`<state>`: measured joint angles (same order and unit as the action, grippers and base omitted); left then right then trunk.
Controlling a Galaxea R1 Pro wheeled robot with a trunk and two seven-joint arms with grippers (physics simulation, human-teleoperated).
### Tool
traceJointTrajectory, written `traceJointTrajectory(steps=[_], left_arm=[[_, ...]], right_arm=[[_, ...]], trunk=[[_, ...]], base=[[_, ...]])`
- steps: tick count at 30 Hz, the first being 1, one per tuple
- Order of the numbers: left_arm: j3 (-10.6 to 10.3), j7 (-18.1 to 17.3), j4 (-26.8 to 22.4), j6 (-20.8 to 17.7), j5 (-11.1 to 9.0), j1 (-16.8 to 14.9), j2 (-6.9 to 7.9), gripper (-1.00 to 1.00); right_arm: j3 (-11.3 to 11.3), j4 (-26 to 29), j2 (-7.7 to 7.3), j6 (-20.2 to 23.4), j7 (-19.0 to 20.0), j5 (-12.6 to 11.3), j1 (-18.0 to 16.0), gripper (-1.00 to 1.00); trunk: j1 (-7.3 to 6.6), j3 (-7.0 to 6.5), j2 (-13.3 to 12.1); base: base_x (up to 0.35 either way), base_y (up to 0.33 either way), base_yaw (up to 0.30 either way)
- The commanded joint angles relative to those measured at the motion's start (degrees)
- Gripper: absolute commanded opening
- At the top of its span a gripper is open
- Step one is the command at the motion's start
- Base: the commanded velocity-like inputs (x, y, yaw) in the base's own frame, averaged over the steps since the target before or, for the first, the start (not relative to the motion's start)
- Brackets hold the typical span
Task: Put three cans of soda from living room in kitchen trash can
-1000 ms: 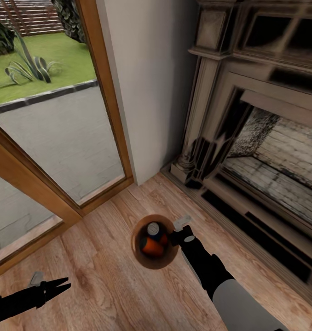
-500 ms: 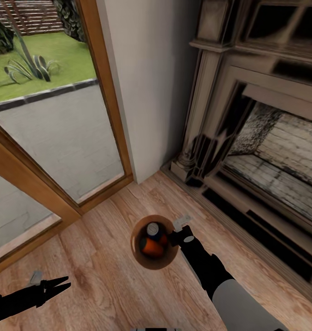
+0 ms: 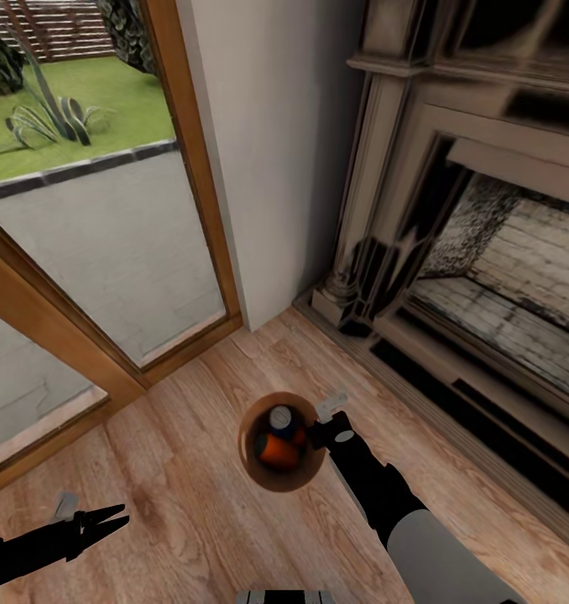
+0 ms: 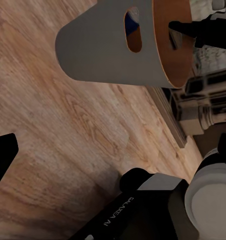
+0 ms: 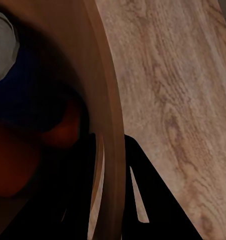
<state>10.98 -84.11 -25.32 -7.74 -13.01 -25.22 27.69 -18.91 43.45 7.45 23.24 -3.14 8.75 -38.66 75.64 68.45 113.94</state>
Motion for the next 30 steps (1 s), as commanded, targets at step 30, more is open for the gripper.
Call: traceJointTrajectory(steps=[30], left_arm=[[-0.08,0.0,0.0,0.0,0.0,0.0,0.0,1.0]], right_arm=[[-0.07,0.06,0.02,-0.03,0.29,-0.31,-0.01,-1.0]], trunk=[[6.59,5.45,12.05]], base=[[0.0,0.0,0.0]])
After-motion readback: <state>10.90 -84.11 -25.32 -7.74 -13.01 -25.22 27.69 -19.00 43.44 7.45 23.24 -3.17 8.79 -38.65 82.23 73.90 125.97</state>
